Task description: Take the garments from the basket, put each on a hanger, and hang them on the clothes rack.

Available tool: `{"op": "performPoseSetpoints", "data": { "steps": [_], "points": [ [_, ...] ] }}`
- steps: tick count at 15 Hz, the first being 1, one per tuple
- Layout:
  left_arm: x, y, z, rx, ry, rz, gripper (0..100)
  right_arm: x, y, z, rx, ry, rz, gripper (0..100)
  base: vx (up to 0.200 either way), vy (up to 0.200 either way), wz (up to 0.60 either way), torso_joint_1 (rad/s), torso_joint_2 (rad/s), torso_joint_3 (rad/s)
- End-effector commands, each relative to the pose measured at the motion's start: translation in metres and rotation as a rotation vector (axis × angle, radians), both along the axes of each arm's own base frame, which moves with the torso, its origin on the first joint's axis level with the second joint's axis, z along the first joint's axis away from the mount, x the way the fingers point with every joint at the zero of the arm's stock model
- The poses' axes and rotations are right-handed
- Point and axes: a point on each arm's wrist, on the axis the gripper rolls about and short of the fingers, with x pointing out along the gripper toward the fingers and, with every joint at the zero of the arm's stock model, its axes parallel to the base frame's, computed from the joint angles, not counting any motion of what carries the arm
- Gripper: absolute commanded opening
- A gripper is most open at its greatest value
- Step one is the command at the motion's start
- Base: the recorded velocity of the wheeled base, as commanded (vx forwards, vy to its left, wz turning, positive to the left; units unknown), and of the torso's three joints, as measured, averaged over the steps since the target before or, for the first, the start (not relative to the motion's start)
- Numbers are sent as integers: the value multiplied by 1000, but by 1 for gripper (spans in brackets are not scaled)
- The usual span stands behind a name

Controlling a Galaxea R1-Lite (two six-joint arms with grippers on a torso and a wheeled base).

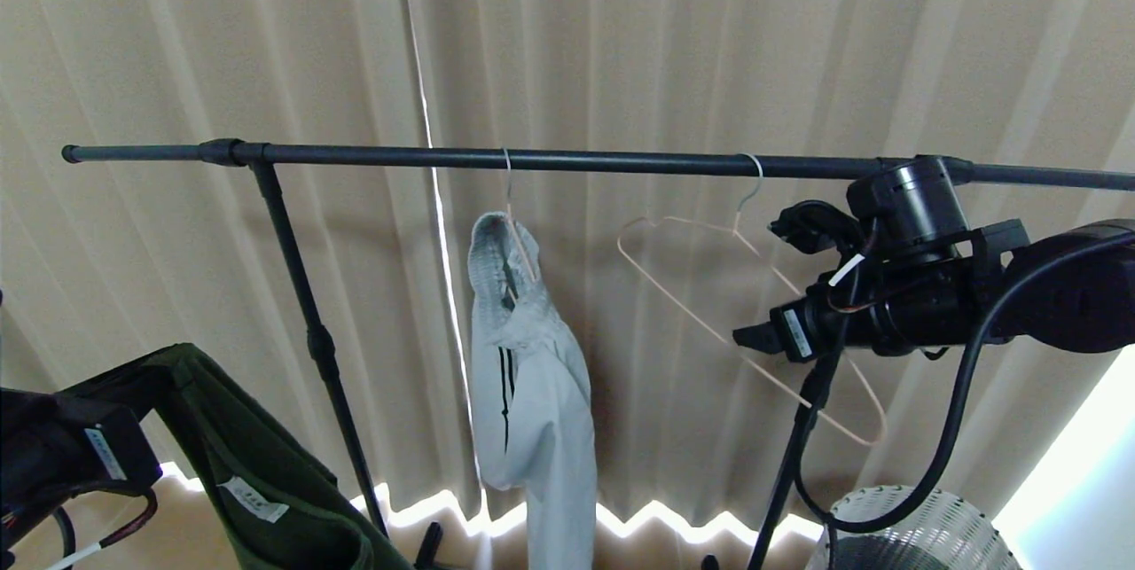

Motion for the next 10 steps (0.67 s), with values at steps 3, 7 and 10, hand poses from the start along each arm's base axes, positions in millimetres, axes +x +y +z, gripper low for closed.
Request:
{"op": "performPoseSetpoints", "data": {
  "steps": [3,7,10],
  "points": [
    [0,0,0,0,0,1,0,-1,0,1,1,-3,0,0,0,0,0,0,0,0],
    [0,0,0,0,0,1,0,-3,-1,5,6,-16,0,0,0,0,0,0,0,0],
    [0,0,0,0,-2,1,0,-10,-4,13,12,-36,-1,0,0,0,0,0,0,0]
  ]
}}
